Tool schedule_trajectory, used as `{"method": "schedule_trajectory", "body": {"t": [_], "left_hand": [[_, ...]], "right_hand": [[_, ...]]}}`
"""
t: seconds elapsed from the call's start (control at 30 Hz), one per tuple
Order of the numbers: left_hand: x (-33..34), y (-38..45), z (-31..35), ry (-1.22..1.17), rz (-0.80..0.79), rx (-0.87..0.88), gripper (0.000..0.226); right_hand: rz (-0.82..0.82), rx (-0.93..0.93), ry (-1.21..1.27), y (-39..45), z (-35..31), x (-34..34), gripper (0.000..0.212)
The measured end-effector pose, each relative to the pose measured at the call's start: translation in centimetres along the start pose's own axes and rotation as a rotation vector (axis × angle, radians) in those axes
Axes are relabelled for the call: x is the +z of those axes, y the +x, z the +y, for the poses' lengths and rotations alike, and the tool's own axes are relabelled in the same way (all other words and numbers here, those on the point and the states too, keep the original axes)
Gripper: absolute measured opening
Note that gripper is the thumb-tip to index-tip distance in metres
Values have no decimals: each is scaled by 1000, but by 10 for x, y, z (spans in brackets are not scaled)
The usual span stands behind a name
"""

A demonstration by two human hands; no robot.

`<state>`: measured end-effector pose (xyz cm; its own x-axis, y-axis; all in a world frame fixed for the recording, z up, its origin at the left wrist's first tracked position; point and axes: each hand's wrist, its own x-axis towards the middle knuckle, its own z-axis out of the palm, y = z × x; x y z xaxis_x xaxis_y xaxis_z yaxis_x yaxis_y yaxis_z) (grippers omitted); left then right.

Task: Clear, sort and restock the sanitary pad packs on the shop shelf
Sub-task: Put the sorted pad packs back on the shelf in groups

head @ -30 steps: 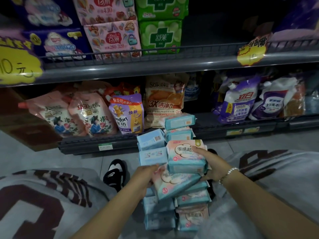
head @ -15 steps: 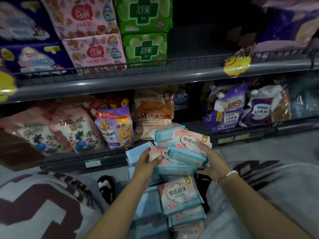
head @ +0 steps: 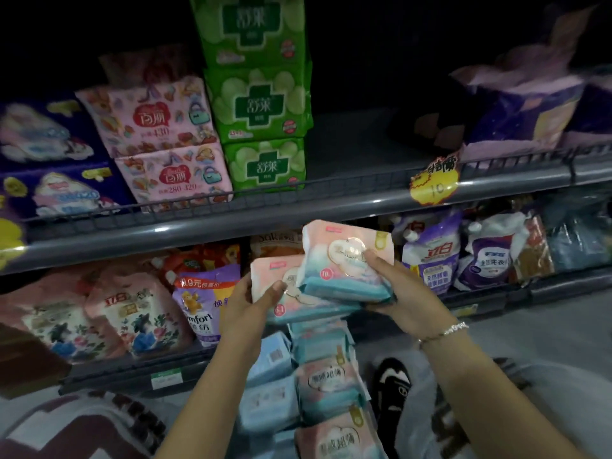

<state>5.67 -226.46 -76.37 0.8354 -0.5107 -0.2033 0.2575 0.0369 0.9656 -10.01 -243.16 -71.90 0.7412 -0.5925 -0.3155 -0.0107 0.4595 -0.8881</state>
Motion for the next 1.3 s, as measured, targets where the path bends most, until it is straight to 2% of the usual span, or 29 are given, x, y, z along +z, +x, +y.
{"method": "schedule_trajectory", "body": {"t": [0.2, 0.43, 0.53, 0.6, 0.73, 0.87, 0.97, 1.07, 1.3], "left_hand": [[44, 8, 75, -103, -13, 320, 71], [127, 44, 132, 59, -42, 534, 51], [161, 67, 142, 119, -63, 596, 54], [178, 85, 144, 190, -56, 628, 55], [202, 124, 141, 349, -39, 636, 54], [205, 156, 141, 567, -15, 617, 43], [205, 171, 145, 786, -16, 703, 38], [211, 177, 153, 978, -100, 764, 44], [219, 184, 181, 1135, -218, 604, 49]], "right_hand": [[-7, -243, 143, 10, -95, 8, 61], [63, -493, 340, 28, -160, -18, 60], [124, -596, 305, 37, -164, -28, 55], [181, -648, 273, 48, -162, -32, 61], [297, -687, 214, 78, -154, -36, 51], [404, -743, 64, 100, -147, -39, 42], [429, -748, 19, 111, -141, -42, 43], [452, -744, 9, 119, -140, -45, 41], [536, -803, -4, 121, -142, -47, 27]]}}
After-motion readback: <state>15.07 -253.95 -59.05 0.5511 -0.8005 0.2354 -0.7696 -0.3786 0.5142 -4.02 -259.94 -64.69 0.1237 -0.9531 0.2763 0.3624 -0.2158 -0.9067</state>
